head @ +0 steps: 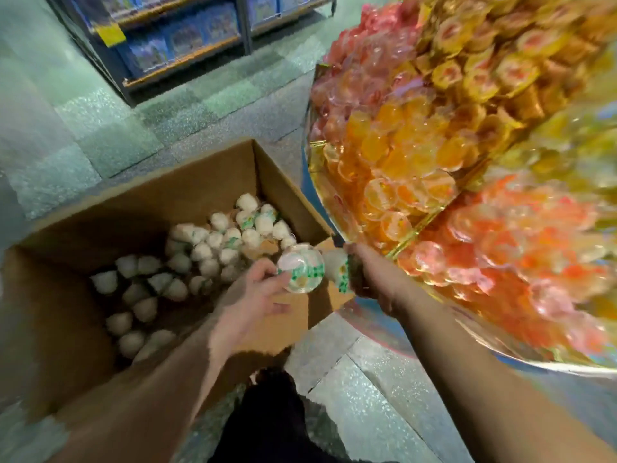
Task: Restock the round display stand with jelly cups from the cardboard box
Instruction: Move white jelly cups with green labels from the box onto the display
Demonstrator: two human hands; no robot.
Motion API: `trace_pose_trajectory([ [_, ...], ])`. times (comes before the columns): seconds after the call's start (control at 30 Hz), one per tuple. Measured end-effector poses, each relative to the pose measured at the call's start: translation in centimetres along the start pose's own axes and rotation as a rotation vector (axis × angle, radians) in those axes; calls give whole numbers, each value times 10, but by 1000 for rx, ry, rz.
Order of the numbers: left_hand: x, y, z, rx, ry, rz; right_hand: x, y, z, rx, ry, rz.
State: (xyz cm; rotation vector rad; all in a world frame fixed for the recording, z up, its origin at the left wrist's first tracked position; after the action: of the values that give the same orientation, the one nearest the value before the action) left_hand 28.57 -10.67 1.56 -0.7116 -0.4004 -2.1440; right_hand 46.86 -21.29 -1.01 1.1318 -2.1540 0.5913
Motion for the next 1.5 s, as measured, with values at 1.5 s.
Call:
trace_pose_trajectory([
  [1.5,133,885,-57,-322,-30,-695,277,-798,256,-533,-5,751],
])
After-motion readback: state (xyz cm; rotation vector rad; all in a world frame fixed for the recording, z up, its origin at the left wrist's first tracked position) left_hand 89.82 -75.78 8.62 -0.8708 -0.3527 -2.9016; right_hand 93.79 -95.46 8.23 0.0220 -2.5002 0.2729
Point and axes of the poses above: each hand's wrist, its own x-axis away from the middle knuckle, its own y-axis out of the palm, z = x × y, the point moved 6 cm from there along -x, towards the middle knuckle, and after that the axes turned 1 degree about -y, right-handed, at the moved point
